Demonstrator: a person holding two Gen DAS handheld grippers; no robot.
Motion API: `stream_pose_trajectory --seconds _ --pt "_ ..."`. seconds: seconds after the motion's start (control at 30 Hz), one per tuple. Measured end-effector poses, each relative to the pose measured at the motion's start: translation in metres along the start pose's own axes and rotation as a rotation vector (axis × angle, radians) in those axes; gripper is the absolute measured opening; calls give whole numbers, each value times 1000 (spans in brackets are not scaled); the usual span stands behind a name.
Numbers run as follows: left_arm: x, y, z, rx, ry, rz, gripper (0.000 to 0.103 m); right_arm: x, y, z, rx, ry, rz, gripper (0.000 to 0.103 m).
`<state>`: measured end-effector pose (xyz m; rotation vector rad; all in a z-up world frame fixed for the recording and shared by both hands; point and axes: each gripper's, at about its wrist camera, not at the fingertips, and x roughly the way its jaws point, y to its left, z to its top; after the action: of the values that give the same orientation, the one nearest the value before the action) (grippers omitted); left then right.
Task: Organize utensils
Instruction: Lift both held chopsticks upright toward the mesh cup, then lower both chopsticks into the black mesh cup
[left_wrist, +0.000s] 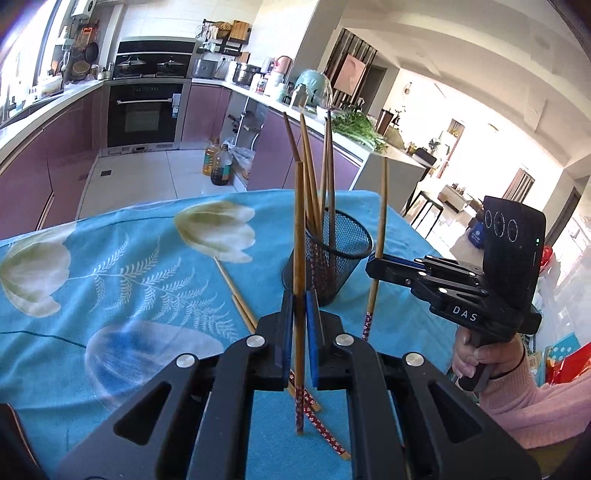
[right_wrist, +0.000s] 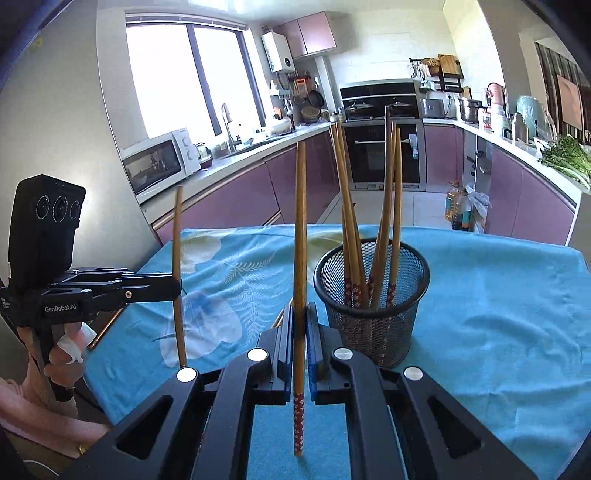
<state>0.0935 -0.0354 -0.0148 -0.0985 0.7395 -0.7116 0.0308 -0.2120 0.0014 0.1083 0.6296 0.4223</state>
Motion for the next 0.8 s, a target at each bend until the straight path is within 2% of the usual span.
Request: stream_pose_trajectory --seconds 0.23,0.43,0.8 --pt "-15 -1 10 0 -52 -21 8 -13 -4 9 2 -47 -3 6" --pt "-13 -4 22 5 -79 -34 8 -19 -9 18 2 -84 -4 6" --pt "-13 -29 57 63 -156 -66 8 -36 -8 46 -31 -169 -28 6"
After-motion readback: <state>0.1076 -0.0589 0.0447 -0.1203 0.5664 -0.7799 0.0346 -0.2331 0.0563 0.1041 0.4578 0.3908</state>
